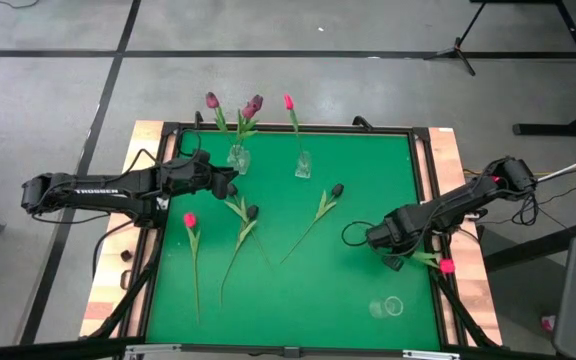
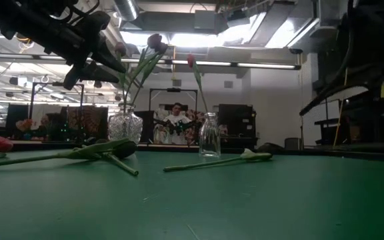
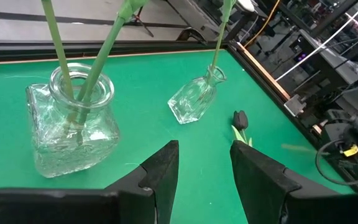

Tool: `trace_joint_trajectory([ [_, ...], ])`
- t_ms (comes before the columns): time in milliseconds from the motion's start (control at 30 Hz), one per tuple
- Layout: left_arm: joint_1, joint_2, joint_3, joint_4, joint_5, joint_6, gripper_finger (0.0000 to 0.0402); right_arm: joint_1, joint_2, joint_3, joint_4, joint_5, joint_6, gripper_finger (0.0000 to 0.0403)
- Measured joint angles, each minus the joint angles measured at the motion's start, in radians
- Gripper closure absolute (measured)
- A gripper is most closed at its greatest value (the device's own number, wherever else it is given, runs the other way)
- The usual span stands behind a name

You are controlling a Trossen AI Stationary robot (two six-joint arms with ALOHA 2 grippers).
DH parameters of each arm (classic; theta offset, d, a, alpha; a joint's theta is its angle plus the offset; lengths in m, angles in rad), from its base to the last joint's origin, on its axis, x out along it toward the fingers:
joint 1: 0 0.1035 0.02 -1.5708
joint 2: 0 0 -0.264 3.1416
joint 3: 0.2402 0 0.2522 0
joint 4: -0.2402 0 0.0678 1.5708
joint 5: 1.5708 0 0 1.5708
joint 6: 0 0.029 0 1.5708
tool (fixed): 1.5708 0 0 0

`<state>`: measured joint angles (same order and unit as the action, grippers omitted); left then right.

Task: Sort flowers into vase by color
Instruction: Put the right red tulip into the top right transparent vase

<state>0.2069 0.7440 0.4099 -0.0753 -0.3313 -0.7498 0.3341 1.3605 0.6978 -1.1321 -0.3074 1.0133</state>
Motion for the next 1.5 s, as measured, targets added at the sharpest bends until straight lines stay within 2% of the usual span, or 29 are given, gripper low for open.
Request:
trace_joint_trajectory([
  [233, 0.000, 0.000, 0.000, 0.000, 0.000, 0.000, 0.0258, -0.002, 0.000, 0.190, -0.132, 0.151, -0.003, 0.0383],
  [400, 0.000, 0.000, 0.000, 0.000, 0.000, 0.000, 0.0258, -0.006, -0.001, 0.344, -0.162, 0.269, -0.004, 0.0393],
  [667, 0.000, 0.000, 0.000, 0.000, 0.000, 0.000, 0.0258, -0.073, -0.001, 0.568, -0.153, 0.578, -0.102, 0.0393],
  [767, 0.000, 0.000, 0.000, 0.000, 0.000, -0.004, 0.0258, -0.135, -0.001, 0.628, -0.143, 0.637, -0.268, 0.0393],
  [933, 0.000, 0.000, 0.000, 0.000, 0.000, -0.007, 0.0258, -0.262, 0.014, 0.692, -0.133, 0.709, -0.632, 0.0393],
  [1033, 0.000, 0.000, 0.000, 0.000, 0.000, -0.008, 0.0258, -0.344, 0.048, 0.718, -0.136, 0.746, -0.830, 0.0393],
  [1167, 0.000, 0.000, 0.000, 0.000, 0.000, -0.010, 0.0258, -0.444, 0.118, 0.755, -0.172, 0.853, -1.030, 0.0393],
  [1300, 0.000, 0.000, 0.000, 0.000, 0.000, -0.011, 0.0258, -0.515, 0.211, 0.806, -0.244, 1.001, -1.182, 0.0393],
  [1500, 0.000, 0.000, 0.000, 0.000, -0.001, -0.011, 0.0258, -0.554, 0.311, 0.838, -0.296, 1.343, -1.406, 0.0393],
])
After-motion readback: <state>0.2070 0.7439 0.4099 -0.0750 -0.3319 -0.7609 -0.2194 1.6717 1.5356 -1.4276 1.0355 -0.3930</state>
